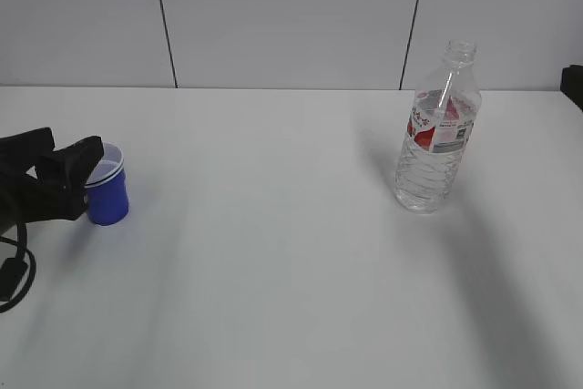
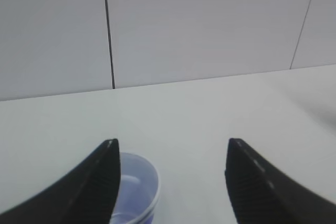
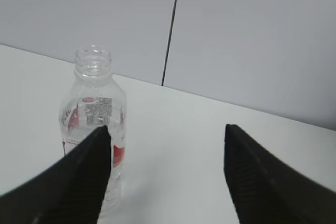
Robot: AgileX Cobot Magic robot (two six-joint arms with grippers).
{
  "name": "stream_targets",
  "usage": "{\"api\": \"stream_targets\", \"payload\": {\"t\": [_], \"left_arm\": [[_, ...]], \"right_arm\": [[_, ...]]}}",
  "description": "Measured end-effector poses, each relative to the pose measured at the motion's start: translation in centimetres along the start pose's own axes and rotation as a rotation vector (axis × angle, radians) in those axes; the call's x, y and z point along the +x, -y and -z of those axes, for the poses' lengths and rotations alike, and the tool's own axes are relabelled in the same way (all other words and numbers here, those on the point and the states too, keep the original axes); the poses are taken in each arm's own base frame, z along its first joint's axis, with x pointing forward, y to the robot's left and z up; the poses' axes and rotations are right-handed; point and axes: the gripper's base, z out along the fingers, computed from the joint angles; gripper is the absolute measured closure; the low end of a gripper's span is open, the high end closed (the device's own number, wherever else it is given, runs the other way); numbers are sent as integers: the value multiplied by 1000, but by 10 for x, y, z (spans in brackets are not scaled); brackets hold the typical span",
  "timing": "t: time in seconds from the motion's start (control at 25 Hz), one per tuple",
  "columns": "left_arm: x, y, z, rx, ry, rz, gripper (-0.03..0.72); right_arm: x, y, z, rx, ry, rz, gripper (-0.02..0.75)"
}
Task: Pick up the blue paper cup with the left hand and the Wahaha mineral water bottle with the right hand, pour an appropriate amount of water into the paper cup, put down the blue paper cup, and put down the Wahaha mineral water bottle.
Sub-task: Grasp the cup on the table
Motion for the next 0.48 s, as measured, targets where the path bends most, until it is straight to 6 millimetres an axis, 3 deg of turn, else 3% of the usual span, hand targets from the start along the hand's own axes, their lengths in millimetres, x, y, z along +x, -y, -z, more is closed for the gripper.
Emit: {"api": "stream_targets", "payload": {"t": [0.24,0.48], "left_arm": [[48,-19,9,-191,-193,38,209],[62,-19,6,-187,-249,26,209]], "right_arm": [[-3,-3,-8,-33,77,-4,235],[-4,-4,-11,-46,110,-5,235]]}}
